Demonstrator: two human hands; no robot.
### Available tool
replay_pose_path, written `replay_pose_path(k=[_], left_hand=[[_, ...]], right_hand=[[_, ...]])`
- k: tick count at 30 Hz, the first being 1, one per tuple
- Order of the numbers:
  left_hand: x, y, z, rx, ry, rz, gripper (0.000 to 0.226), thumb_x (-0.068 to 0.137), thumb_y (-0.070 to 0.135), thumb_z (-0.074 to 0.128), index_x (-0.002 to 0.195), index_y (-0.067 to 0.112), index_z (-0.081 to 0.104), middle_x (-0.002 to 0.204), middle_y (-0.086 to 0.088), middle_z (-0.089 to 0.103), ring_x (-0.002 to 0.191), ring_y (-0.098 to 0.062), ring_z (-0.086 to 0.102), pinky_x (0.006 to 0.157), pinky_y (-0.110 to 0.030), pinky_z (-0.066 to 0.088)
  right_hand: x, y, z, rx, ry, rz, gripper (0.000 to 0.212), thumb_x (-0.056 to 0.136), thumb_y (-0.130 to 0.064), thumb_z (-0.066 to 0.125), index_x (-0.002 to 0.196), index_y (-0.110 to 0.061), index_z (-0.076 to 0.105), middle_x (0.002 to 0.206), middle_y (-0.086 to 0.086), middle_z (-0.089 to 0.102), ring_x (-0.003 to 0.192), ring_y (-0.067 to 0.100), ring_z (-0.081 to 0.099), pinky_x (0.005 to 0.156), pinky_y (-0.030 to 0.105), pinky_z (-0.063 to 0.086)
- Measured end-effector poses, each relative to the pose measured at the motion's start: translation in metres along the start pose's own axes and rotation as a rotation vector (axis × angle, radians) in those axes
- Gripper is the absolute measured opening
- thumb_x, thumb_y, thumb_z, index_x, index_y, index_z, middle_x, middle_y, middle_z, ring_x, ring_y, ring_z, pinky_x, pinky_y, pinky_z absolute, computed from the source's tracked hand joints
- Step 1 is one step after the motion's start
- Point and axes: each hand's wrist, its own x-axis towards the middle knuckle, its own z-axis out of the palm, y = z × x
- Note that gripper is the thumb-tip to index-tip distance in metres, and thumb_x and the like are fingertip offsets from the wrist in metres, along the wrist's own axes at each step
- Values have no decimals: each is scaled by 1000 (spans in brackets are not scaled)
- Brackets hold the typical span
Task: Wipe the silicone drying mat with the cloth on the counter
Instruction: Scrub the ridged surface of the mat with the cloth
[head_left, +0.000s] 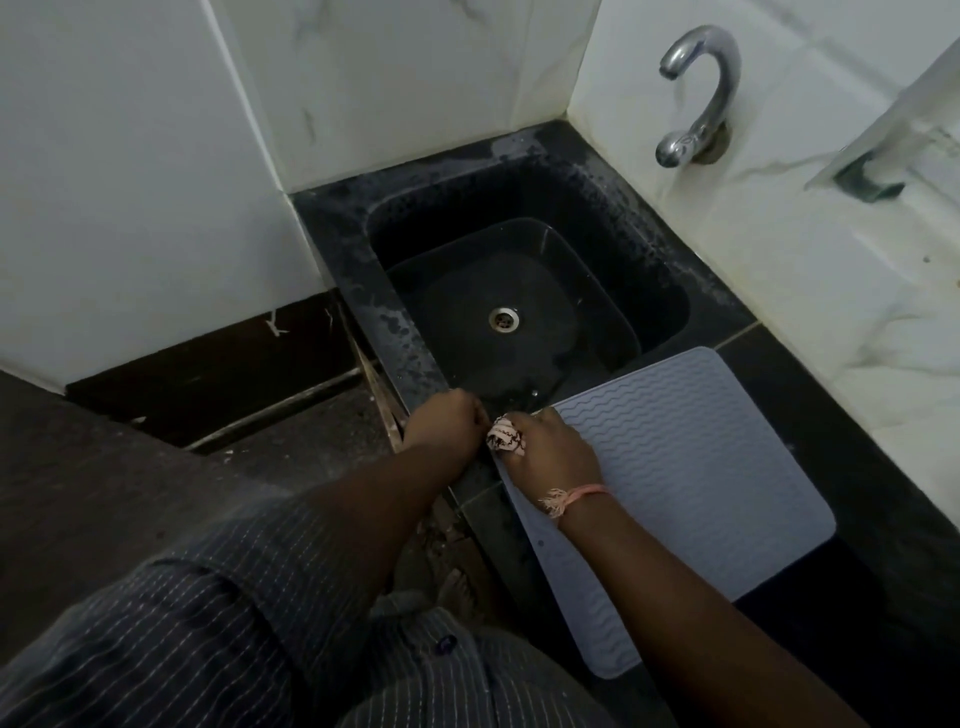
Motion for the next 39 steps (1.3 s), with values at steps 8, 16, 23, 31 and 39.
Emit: replay_pose_path(k=[8, 16, 23, 31, 39], left_hand=[[5, 5, 0, -39, -29, -50, 24, 85, 15, 69, 63, 25, 70, 77, 6, 73, 79, -14, 69, 73, -31, 58], [8, 4, 2, -66, -79, -88, 19, 86, 19, 74, 69, 28, 73, 78, 14, 72, 81, -4, 67, 79, -34, 60], [11, 6, -1, -37, -121, -78, 19, 89, 17, 74, 73, 26, 73, 81, 12, 73, 82, -2, 67, 81, -30, 58], [13, 18, -7, 18, -172, -112, 10, 92, 19, 71, 84, 25, 71, 91, 6, 70, 88, -7, 65, 77, -28, 55], [20, 50, 0, 55, -80, -68, 11, 95, 22, 64, 90, 22, 73, 96, 0, 72, 92, -18, 68, 86, -38, 60]], right_hand=[[-8, 19, -10, 89, -279, -152, 38, 88, -51, 57, 124, -43, 61, 106, -4, 53, 98, 21, 62, 83, 38, 54], [-4, 26, -9, -113, -173, -285, 44, 80, -65, 61, 118, -43, 59, 104, -9, 51, 94, 18, 63, 69, 31, 38], [12, 25, -14, -216, -56, -377, 36, 83, -60, 62, 111, -38, 64, 100, -3, 53, 87, 21, 64, 65, 33, 46], [29, 34, -27, -157, 67, -90, 29, 90, -51, 62, 107, -28, 66, 105, 5, 54, 91, 27, 64, 65, 32, 41], [27, 96, -54, 36, 226, 221, 33, 94, -44, 63, 120, -24, 66, 114, 7, 58, 92, 26, 63, 72, 36, 52]])
